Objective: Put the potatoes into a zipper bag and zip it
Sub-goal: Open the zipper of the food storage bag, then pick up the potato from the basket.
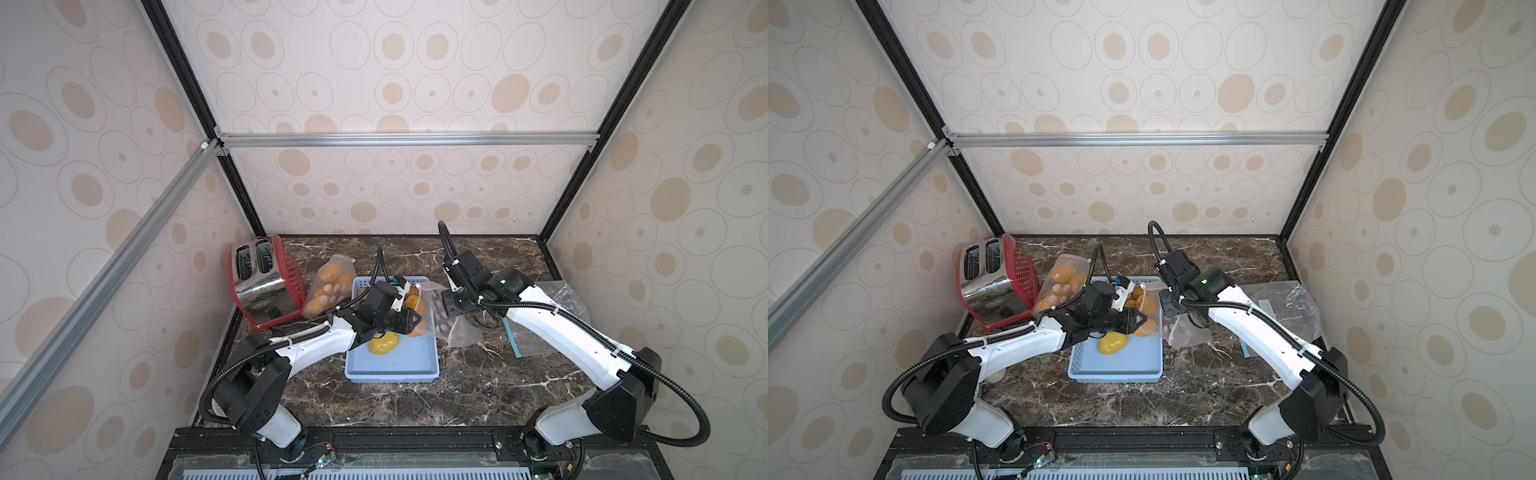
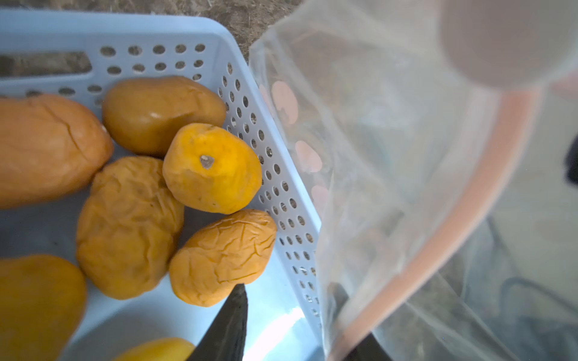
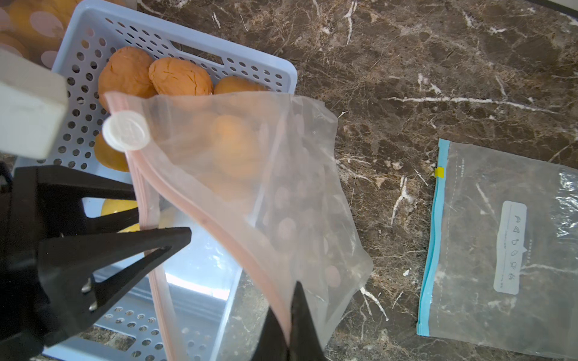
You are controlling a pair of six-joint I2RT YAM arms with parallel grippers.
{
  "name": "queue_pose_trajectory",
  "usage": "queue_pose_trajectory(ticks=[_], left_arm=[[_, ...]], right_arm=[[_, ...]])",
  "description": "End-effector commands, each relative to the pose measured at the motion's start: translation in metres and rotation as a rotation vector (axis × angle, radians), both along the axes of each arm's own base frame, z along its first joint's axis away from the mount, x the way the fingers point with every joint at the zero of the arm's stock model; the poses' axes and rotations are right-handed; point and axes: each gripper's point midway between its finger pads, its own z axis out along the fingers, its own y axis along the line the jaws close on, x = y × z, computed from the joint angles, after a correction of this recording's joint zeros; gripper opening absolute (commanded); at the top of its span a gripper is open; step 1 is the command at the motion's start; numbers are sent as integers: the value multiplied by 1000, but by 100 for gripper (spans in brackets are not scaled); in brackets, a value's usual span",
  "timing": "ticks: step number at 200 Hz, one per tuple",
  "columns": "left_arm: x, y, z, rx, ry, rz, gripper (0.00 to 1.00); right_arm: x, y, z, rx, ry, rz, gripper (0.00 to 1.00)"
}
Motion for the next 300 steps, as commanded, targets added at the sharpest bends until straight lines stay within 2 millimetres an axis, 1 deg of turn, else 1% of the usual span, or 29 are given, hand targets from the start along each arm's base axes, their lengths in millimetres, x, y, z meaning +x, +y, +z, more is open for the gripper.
queue_pose_trajectory(ticks=[1,11,31,40,54,66,86,94,102,112,133,158,188,211,247,276,300], left_arm=[[6,-4,35,-7,-72,-26,57],[7,-4,42,1,-84,-30,62],[5,-1,54,23,-112,-47,67],[4,4,60,39,-129,-42,71],[3,15,66,61,-161,-18,80],[1,25,63,81,-176,-2,87],[-8,41,42,115,-142,9,90],[-14,45,30,126,-119,12,90],[-17,50,21,134,-105,24,91],[-23,57,5,157,-75,40,91],[-29,70,-20,191,-30,78,92],[-34,80,-37,226,-6,110,94],[-29,95,-53,299,-7,169,96],[-26,93,-66,313,6,166,99],[-26,78,-91,317,67,106,99],[-29,73,-96,291,83,89,97],[-31,70,-96,280,83,81,95]], right_arm=[[-5,7,-6,34,40,14,0],[-5,8,-7,39,47,17,0],[-5,10,-8,41,48,22,0],[-5,10,-8,42,49,22,0],[-5,10,-9,43,47,26,0],[-4,10,-9,41,46,25,0],[-3,10,-10,37,43,30,0],[-3,11,-10,37,43,32,0],[-3,11,-10,40,42,33,0],[-3,12,-10,43,44,34,0],[-3,13,-11,47,44,39,0],[-4,13,-11,46,47,41,0],[-5,13,-11,51,45,44,0],[-5,13,-12,50,47,43,0],[-7,11,-14,44,51,48,0],[-8,10,-16,44,47,48,0],[-8,12,-17,45,54,52,0]])
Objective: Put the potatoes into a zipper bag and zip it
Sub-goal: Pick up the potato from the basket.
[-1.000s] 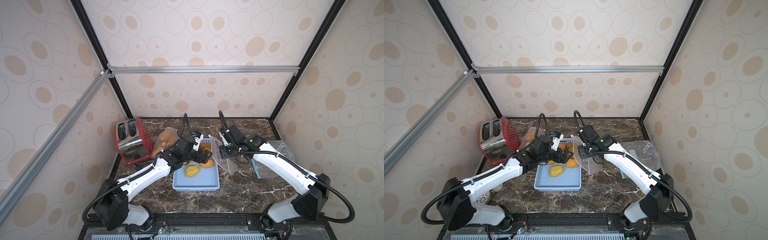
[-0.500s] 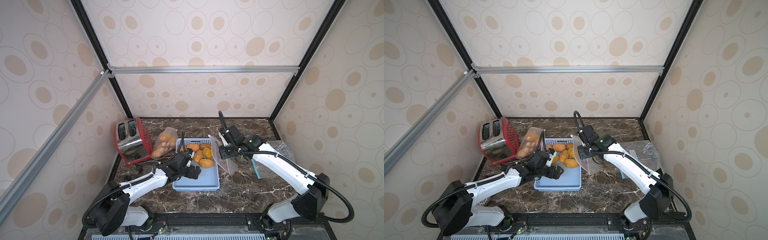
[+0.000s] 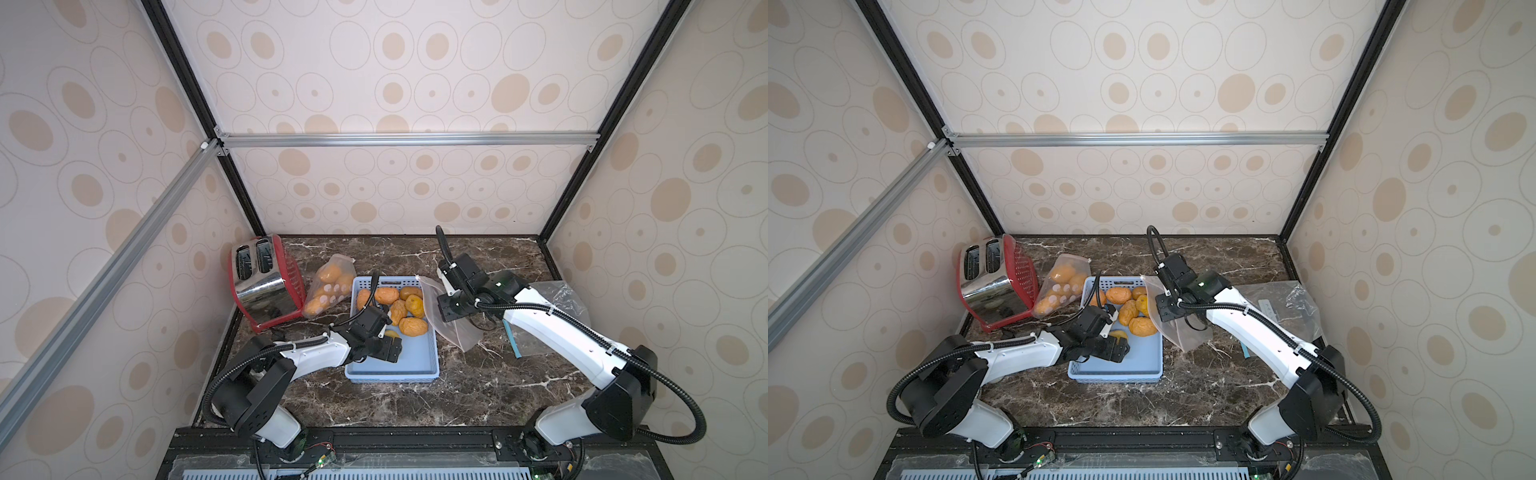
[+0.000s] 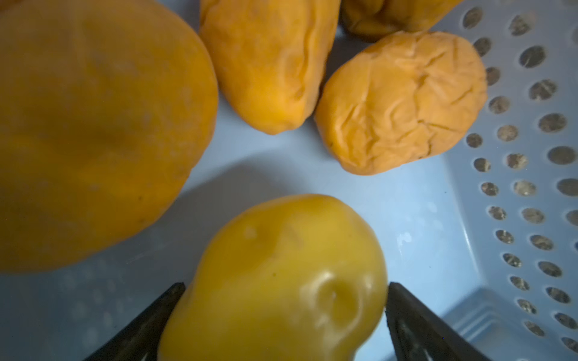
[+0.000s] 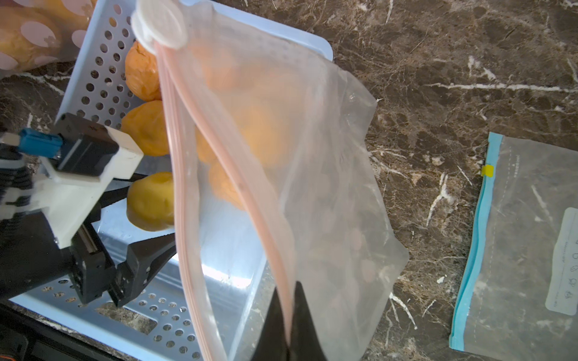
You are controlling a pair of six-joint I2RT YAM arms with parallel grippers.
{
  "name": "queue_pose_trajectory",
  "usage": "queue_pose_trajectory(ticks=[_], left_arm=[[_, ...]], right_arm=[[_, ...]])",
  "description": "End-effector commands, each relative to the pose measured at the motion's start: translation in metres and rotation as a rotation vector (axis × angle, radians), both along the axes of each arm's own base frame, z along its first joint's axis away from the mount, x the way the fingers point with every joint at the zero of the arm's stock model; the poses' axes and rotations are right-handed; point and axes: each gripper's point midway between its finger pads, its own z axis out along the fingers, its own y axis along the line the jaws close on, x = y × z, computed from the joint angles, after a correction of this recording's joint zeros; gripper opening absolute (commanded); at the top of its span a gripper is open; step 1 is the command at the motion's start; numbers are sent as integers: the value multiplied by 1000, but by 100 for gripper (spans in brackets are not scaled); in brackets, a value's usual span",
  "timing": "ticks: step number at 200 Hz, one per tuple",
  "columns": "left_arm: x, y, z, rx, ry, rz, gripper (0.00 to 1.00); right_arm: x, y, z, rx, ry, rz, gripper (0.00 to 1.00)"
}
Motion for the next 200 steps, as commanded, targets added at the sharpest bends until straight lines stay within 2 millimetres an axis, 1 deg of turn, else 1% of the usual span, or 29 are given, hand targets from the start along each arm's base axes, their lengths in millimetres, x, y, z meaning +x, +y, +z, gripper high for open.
queue_pose_trajectory(ticks=[1,24,57,96,108,128,146,160,174,200], left_arm=[[3,-8,7,-46,-15,-4,95],[2,-13,7,-56,-10,-17,94],[1,-14,7,-54,-16,-19,90],[1,-19,6,-70,-22,-24,75],[1,-20,4,-70,-18,-24,73],[1,-21,2,-70,-23,-27,73],[3,-22,1,-63,-27,-27,83],[5,-24,3,-65,-40,-26,87],[8,-26,3,-73,-51,-29,85],[10,-26,-1,-55,-42,-27,76]], right_arm=[[-1,0,0,0,1,9,0],[0,1,-2,0,5,11,0],[-1,2,-3,2,10,13,0],[-1,2,-5,2,13,14,0],[-2,2,-5,1,14,14,0],[-2,1,-5,1,13,15,0],[-1,1,-6,-2,15,15,0],[-2,2,-6,-1,16,16,0],[-1,2,-6,0,16,15,0],[-1,3,-5,1,15,17,0]])
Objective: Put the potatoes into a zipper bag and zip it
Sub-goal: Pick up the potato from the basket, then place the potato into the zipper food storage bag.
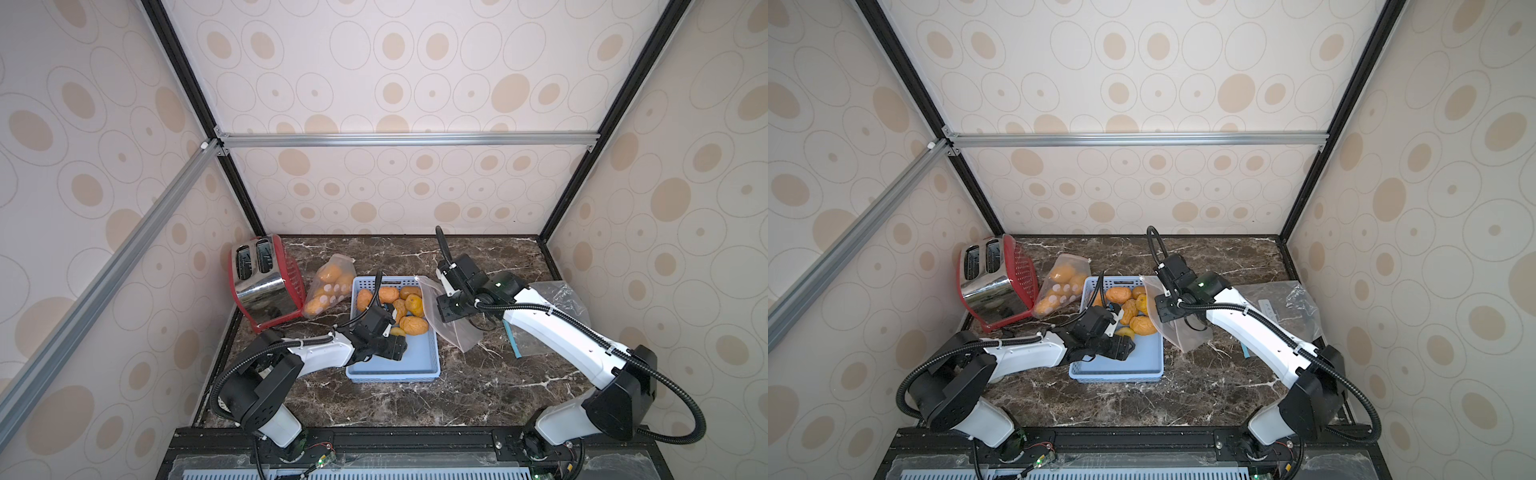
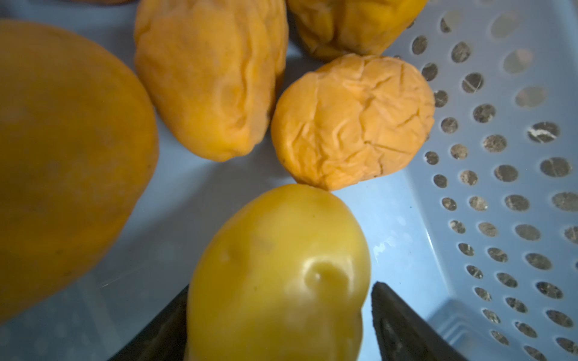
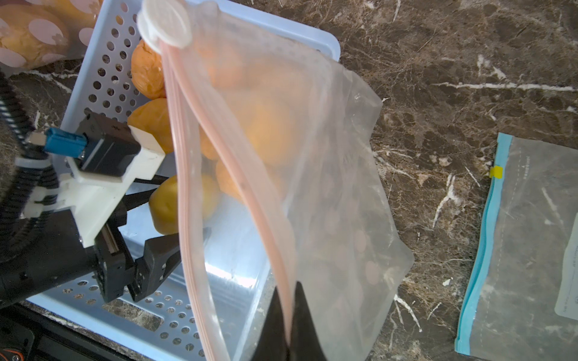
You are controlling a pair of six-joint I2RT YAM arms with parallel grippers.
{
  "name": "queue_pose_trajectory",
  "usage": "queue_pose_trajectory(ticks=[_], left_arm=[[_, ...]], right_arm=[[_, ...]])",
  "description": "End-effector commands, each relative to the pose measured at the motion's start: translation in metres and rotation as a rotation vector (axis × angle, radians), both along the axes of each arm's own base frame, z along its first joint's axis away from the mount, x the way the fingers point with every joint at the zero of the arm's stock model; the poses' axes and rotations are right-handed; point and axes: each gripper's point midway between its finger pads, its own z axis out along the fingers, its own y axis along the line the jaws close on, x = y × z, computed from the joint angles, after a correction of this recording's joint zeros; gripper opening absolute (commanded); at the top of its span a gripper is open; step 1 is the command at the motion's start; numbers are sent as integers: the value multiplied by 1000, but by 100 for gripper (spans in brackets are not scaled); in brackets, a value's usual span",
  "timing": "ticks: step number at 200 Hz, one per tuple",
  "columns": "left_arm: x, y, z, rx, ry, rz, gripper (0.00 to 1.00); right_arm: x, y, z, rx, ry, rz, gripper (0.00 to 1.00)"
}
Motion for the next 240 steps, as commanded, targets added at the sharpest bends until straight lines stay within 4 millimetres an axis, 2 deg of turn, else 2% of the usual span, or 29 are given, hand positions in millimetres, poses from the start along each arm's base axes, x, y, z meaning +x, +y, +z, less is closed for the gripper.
queue_pose_trajectory(ticks=[1,26,43,55,90,129,153,180,202,240], left_arm=[[5,-5,1,4,-18,3,75],[7,-1,8,3,-45,26,65],[8,0,19,-22,-66,36,45],[7,-1,28,-43,-78,36,39],[1,-5,59,-107,-106,9,38],[-10,-12,115,-228,-185,-55,37],[-16,-27,154,-335,-227,-118,37],[-16,-46,188,-427,-257,-177,37],[-8,-63,202,-451,-260,-203,37],[10,-85,195,-443,-230,-215,38]], right_arm=[[0,0,-5,-13,11,6,0],[-1,0,-6,-14,14,8,0],[-1,0,-6,-12,16,7,0],[-1,1,-7,-9,19,11,0],[-1,3,-5,0,20,14,0],[-2,8,-3,31,29,23,0],[-3,12,-5,42,40,34,0],[-5,15,-5,59,48,40,0],[-6,17,-6,70,58,43,0],[-6,19,-7,78,65,45,0]])
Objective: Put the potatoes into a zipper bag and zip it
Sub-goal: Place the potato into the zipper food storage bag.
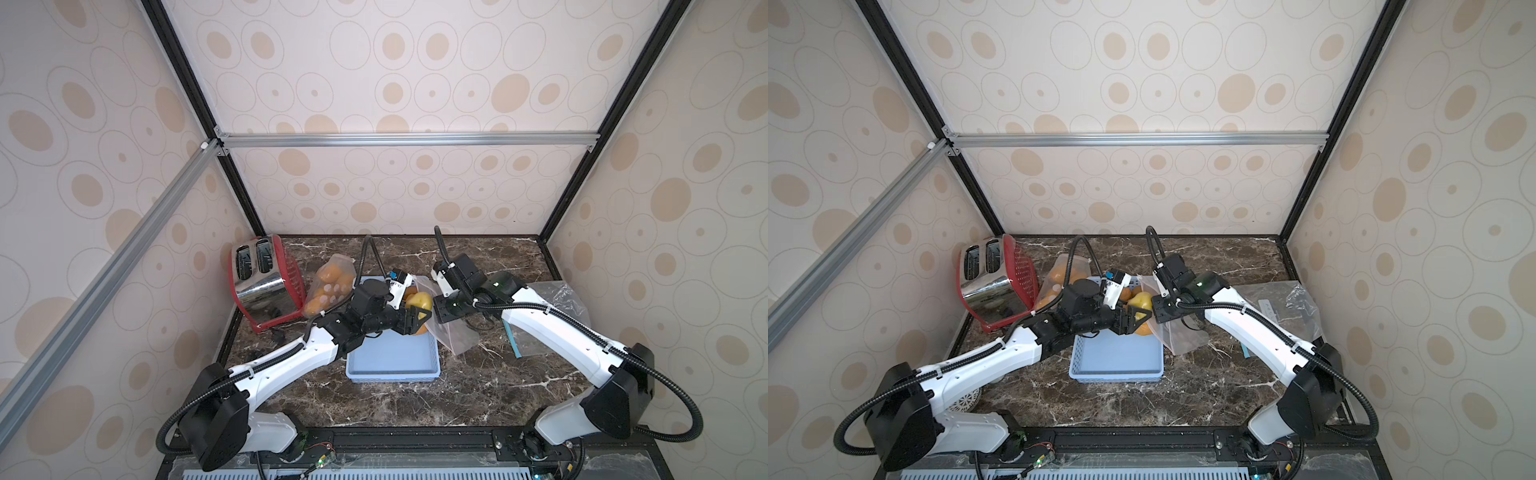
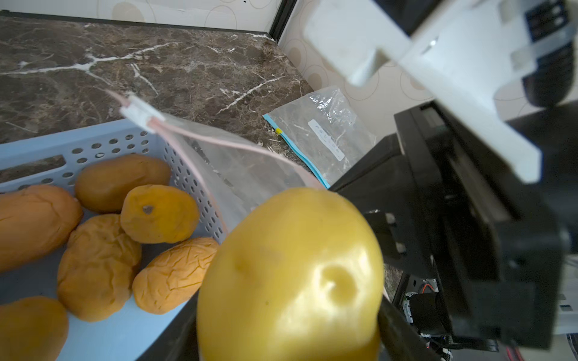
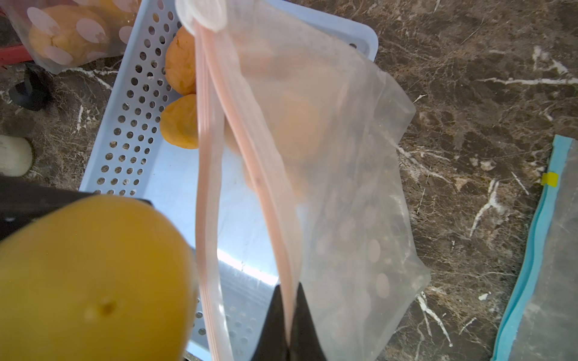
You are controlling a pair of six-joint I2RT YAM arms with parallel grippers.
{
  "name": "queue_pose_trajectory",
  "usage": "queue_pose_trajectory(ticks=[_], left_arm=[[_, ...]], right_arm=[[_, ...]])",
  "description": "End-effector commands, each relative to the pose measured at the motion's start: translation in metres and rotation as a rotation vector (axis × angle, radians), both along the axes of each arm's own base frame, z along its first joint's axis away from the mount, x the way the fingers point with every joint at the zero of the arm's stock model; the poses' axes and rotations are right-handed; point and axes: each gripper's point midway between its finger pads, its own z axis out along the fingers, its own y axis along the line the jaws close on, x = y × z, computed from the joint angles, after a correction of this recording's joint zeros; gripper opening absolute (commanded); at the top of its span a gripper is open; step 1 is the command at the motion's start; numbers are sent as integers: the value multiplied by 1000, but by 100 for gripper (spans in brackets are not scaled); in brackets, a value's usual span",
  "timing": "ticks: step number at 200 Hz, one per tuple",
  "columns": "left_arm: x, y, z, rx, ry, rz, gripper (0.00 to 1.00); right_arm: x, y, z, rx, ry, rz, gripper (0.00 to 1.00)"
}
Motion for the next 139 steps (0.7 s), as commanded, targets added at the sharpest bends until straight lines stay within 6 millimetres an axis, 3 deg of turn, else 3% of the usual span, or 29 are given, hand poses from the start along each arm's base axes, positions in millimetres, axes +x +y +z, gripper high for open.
queue_pose_trajectory(ticks=[1,18,63,139], left_arm=[[8,-18,9,-27,0,-34,38],[15,-26,-3,9,36,-35,38],[24,-21,-35,95,114,26,38],[26,-32,-40,200,171,-47,48]], right_arm=[[-1,2,-6,2,24,2,0],[-2,3,-4,8,26,5,0],[-4,5,1,28,24,10,0],[-3,16,-2,69,56,17,0]])
